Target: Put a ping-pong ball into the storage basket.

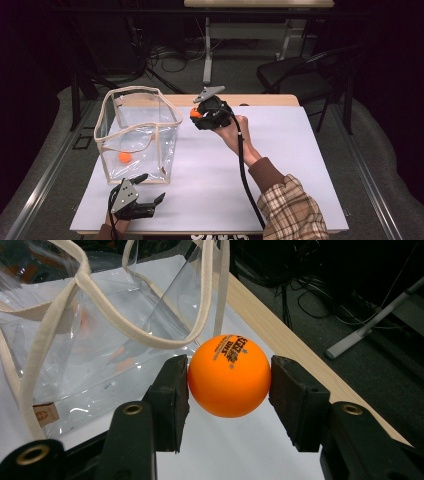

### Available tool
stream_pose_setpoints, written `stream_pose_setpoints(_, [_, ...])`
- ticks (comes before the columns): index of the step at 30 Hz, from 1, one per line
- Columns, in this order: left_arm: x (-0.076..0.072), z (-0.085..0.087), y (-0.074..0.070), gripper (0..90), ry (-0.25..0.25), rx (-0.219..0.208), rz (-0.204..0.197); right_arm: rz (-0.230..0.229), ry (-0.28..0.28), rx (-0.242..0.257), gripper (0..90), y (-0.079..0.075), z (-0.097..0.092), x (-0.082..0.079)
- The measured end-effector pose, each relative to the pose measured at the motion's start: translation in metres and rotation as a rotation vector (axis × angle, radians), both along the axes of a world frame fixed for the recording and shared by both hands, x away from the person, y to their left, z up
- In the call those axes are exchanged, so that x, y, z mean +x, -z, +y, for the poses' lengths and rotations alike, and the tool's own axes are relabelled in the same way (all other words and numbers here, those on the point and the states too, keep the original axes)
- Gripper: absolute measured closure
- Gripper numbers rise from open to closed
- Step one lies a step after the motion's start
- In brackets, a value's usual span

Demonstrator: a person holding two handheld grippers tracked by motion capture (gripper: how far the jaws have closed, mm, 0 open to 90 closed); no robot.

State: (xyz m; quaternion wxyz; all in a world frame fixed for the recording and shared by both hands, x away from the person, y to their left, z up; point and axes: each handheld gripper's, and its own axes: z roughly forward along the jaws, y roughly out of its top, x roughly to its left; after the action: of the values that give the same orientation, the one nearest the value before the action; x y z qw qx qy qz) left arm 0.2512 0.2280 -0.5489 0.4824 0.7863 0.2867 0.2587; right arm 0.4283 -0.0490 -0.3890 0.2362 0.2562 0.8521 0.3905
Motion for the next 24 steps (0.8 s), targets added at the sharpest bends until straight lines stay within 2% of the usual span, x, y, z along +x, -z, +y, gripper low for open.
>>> stream_pose_setpoints(19, [0.0, 0.0, 0.0, 15.8, 0.001, -0.001, 0.0, -0.003, 0.003, 0.0, 50.4, -0.011, 0.007, 0.006])
stream_pose_setpoints(24, [0.0, 0.0, 0.0, 15.8, 0.003, 0.001, 0.001, -0.018, -0.004, 0.005, 50.4, -0.015, 0.011, 0.007])
